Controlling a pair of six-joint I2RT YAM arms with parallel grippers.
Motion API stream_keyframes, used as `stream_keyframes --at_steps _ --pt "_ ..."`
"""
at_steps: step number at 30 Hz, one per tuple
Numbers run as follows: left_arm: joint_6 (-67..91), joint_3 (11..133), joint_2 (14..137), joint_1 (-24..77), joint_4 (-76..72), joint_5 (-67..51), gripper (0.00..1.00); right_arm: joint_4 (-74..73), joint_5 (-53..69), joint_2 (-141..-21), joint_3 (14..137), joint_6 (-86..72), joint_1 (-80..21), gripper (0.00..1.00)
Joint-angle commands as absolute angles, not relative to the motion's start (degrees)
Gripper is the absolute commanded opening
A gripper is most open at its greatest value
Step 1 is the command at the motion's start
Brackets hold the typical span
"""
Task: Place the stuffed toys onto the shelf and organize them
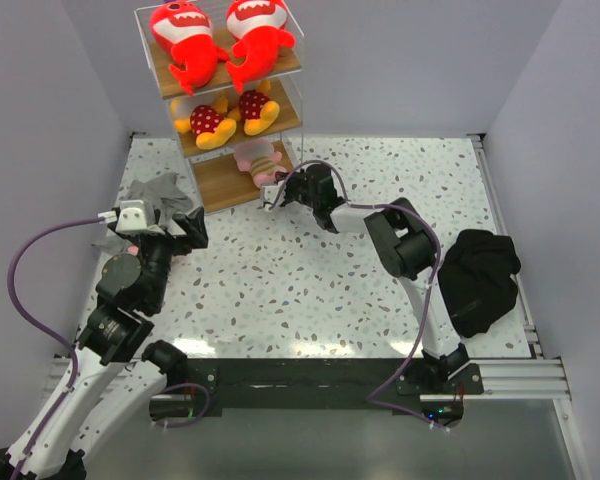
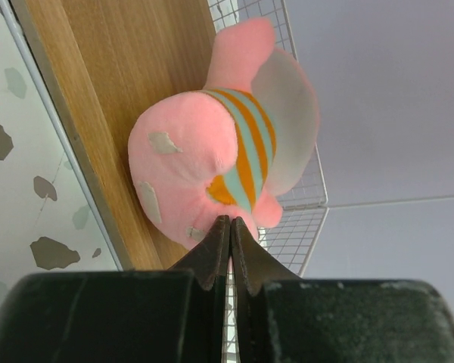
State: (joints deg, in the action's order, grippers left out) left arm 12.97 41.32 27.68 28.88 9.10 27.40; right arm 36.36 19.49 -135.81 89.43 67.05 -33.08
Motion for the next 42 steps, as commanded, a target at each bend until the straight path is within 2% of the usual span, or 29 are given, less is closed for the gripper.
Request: stream_keyframes --at_steps 1,3,4,5,6,10,11,13,19,25,28,29,33,35,42 --pt "13.6 40.5 28.0 28.7 8.1 29.0 1.0 38.5 17.8 -135.3 91.2 64.4 -33.0 0.0" --pt "13.6 40.5 28.6 28.7 8.1 29.5 1.0 42.9 17.8 -134.3 89.0 61.3 -33.1 0.0" --pt "13.8 40.5 28.7 28.7 8.2 30.7 1.0 45.4 17.8 -133.8 87.7 59.2 -33.0 0.23" --pt "14.1 40.4 29.1 28.7 8.2 31.4 1.0 47.6 18.4 -133.1 86.4 55.0 -33.1 0.35" --pt "14.6 40.4 30.0 28.7 8.1 32.2 1.0 49.3 18.9 -131.0 84.2 53.8 -33.2 0.41" --pt "19.5 41.4 34.2 28.3 10.9 42.3 1.0 51.6 20.7 -124.6 78.6 48.4 -33.8 0.46" --pt "20.5 41.9 35.1 28.1 12.0 43.7 1.0 53.9 21.0 -123.1 75.5 45.3 -34.1 0.5" --pt "24.2 42.7 37.3 27.5 14.6 45.2 1.0 56.3 20.2 -118.7 71.9 41.6 -34.8 0.52" --pt "32.9 42.3 41.6 22.5 17.6 41.6 0.99 58.6 5.6 -105.4 59.0 28.2 -42.3 0.53" --pt "48.0 49.4 53.1 20.7 31.6 50.9 0.92 49.2 0.1 -89.7 48.1 8.1 -47.4 0.44" --pt "54.7 53.4 60.4 19.5 39.1 56.6 0.89 38.4 -0.8 -84.6 46.0 -4.0 -48.2 0.44" --pt "54.8 54.5 63.7 18.8 39.3 56.9 0.88 32.1 -0.2 -81.9 46.2 -5.8 -48.3 0.45" --pt "49.1 55.3 70.3 10.2 33.9 47.1 0.86 21.0 3.1 -77.1 46.7 -9.8 -48.6 0.47" --pt "45.5 56.2 74.5 8.8 32.0 45.8 0.84 16.6 4.0 -75.2 46.7 -10.6 -48.8 0.47" --pt "39.6 57.8 81.2 7.3 31.1 44.5 0.8 16.9 4.7 -65.9 42.1 -12.2 -49.0 0.47"
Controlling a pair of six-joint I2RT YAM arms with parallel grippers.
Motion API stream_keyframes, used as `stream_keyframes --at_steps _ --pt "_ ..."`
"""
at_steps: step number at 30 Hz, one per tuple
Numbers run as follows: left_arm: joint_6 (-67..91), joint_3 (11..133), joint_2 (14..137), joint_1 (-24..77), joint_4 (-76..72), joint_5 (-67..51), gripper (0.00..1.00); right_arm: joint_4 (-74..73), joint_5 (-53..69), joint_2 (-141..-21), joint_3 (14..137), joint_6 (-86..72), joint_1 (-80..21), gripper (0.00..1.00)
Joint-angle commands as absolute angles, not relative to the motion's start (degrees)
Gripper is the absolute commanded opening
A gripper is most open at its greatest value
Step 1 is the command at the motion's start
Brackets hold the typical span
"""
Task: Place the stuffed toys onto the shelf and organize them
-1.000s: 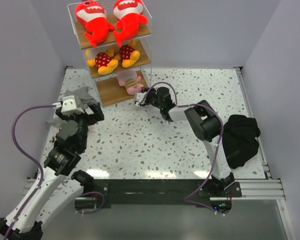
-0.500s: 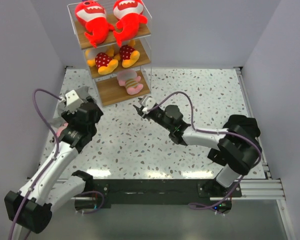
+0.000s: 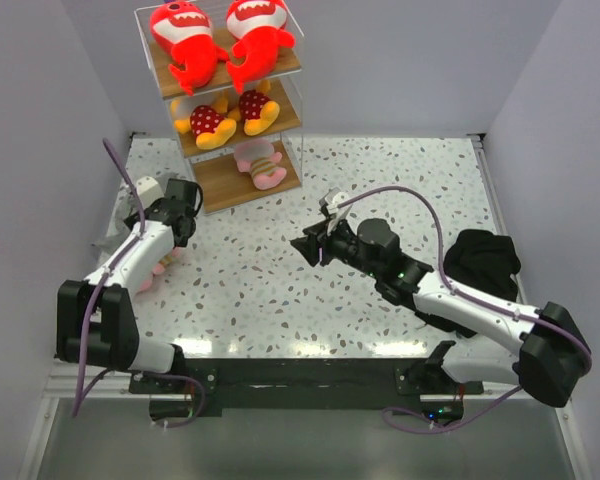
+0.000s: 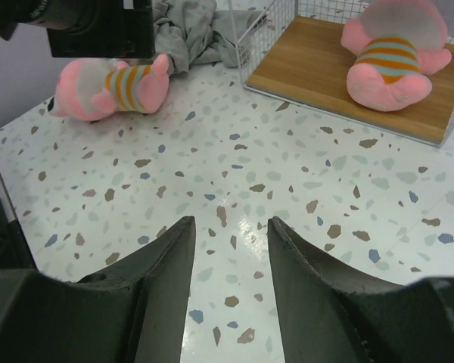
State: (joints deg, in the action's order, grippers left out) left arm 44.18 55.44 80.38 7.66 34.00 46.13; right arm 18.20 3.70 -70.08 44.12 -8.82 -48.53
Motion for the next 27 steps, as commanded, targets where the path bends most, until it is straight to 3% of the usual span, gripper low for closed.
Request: stream_keyframes --at_steps 1,10,15,18,23,27 --pt "38.4 57.9 81.8 7.3 30.3 43.5 0.8 16.9 4.8 -65.0 41.9 -12.3 -48.9 0.47" --pt "32.3 58.8 87.4 7.3 28.4 38.1 0.66 15.1 4.7 -61.5 41.8 -11.7 -48.9 0.47" --pt "32.3 58.4 90.0 7.4 28.6 36.5 0.51 14.6 4.0 -60.8 41.8 -10.9 -48.9 0.47" --pt "32.2 57.7 90.9 7.3 28.8 34.9 0.42 14.2 4.0 -60.8 42.1 -10.8 -49.0 0.47" --pt "30.2 55.7 88.2 8.0 28.9 28.5 0.0 13.4 3.8 -60.6 42.4 -10.4 -49.0 0.48" --pt "28.8 52.0 79.8 10.9 28.5 27.3 0.0 13.0 3.4 -59.4 42.3 -9.8 -49.0 0.48"
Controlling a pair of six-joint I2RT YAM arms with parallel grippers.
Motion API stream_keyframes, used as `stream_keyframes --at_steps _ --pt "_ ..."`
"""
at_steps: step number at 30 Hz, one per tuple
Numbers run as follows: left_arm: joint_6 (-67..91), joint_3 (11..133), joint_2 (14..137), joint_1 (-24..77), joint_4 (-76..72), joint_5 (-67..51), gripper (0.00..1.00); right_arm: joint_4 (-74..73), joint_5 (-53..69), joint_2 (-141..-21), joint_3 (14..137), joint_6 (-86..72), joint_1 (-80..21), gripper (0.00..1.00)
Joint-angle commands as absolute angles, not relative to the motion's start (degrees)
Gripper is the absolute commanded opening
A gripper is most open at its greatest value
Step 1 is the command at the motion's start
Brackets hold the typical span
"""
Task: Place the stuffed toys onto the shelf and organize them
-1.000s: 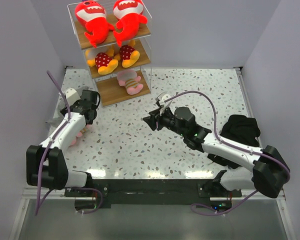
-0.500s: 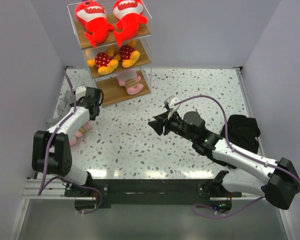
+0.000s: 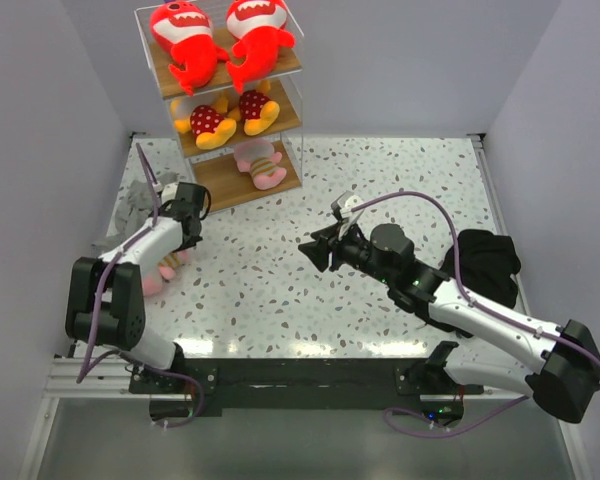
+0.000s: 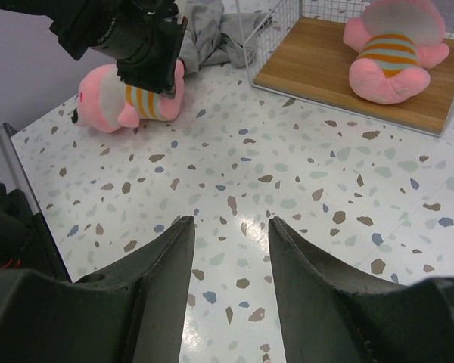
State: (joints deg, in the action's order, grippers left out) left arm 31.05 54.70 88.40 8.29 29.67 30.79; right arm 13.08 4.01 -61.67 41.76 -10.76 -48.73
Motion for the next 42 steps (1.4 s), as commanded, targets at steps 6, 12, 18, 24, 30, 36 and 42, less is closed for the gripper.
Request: stream_keyframes --at_steps 6,12,18,24,30,36,42 --pt "22.8 48.3 68.9 20.8 28.5 22.3 0.0 12.7 3.3 -58.4 42.0 -9.1 -49.0 0.5" --pt "16.2 43.5 60.6 27.0 19.0 5.9 0.0 13.3 3.0 -56.3 40.8 -8.3 -49.0 0.52" --pt "10.9 42.4 64.8 34.4 12.8 -3.6 0.0 13.6 0.1 -51.6 38.7 -7.3 -49.0 0.53" --pt "3.0 44.7 68.6 45.8 9.7 -2.8 0.03 15.6 -9.1 -45.6 35.1 -7.1 -49.0 0.53" --pt "1.1 44.6 69.3 46.2 12.4 -1.1 0.25 17.0 -17.2 -39.4 31.6 -7.7 -49.0 0.55" --pt "0.4 46.2 70.0 47.2 16.4 -0.2 0.49 17.6 -20.4 -36.7 29.8 -7.7 -48.9 0.57" --pt "0.3 49.1 73.0 51.9 18.4 5.8 0.52 17.0 -20.3 -36.6 30.1 -7.5 -49.0 0.58"
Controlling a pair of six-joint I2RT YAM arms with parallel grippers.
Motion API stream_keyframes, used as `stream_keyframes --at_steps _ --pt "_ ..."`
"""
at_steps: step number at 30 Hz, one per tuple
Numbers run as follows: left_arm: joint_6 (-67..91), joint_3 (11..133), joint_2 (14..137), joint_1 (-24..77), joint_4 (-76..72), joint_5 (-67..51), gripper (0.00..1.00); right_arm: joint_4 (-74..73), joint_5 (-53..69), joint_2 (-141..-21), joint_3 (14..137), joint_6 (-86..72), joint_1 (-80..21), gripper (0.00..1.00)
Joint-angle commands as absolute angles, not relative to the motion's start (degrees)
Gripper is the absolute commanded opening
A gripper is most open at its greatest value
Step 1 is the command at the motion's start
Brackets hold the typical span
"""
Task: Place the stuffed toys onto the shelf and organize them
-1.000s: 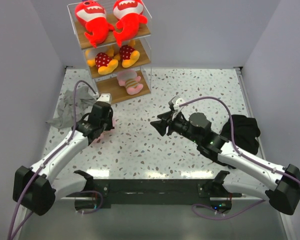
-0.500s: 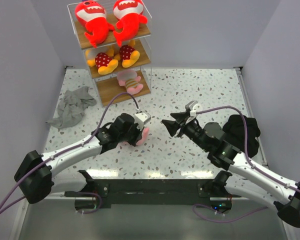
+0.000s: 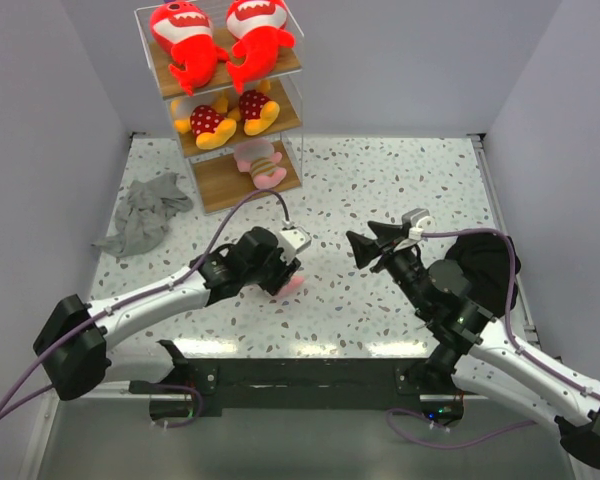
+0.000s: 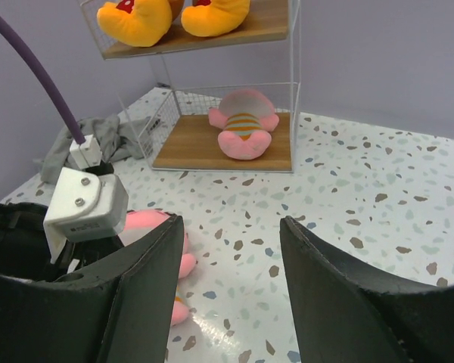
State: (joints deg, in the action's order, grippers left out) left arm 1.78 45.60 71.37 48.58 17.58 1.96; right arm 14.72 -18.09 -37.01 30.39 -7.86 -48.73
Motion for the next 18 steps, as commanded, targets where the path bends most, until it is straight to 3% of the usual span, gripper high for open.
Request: stream_keyframes --at_steps 1,10,18 --pt "-1.2 49.5 73.5 52.6 18.6 6.6 0.53 17.0 -20.5 -36.5 30.1 -7.4 -48.9 0.58" --pt "-5.7 54.7 79.9 55.7 26.9 11.0 0.54 17.0 -22.8 -34.0 29.1 -7.0 -49.0 0.58" --pt "-5.6 51.3 82.8 56.4 25.1 13.0 0.54 17.4 -23.4 -33.3 28.6 -7.1 -48.9 0.58"
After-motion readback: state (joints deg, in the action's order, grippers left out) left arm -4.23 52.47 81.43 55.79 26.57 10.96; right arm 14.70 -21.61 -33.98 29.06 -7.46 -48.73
